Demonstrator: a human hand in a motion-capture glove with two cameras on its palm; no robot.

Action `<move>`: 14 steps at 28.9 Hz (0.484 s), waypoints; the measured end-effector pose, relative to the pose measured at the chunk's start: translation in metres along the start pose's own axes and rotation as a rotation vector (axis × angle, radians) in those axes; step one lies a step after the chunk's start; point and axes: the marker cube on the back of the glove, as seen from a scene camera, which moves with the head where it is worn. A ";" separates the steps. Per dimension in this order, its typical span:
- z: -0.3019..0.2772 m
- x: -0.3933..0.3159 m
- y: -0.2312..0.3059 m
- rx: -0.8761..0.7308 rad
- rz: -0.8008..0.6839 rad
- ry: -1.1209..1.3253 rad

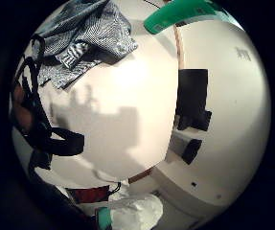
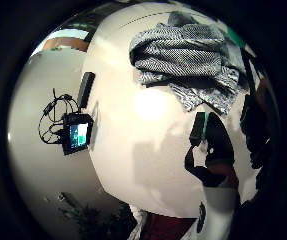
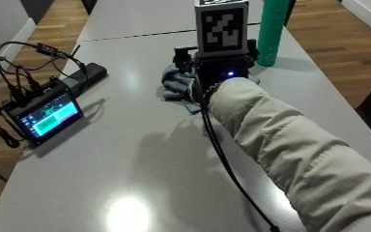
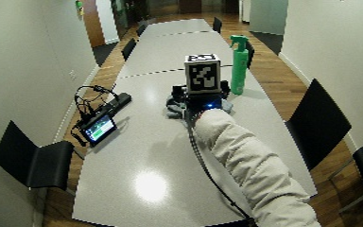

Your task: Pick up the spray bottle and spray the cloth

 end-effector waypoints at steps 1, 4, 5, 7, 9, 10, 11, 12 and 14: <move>0.000 0.000 0.000 -0.001 -0.002 0.000; 0.001 -0.002 0.002 -0.011 -0.009 0.001; 0.001 -0.002 0.002 -0.014 -0.009 0.001; 0.001 -0.002 0.002 -0.015 -0.005 0.004; 0.001 -0.001 0.001 -0.010 0.000 0.009; 0.001 -0.001 0.001 -0.009 0.000 0.011; 0.001 -0.001 0.001 -0.008 -0.001 0.012; 0.001 -0.001 0.001 -0.008 -0.002 0.013; 0.001 -0.002 0.001 -0.007 -0.001 0.013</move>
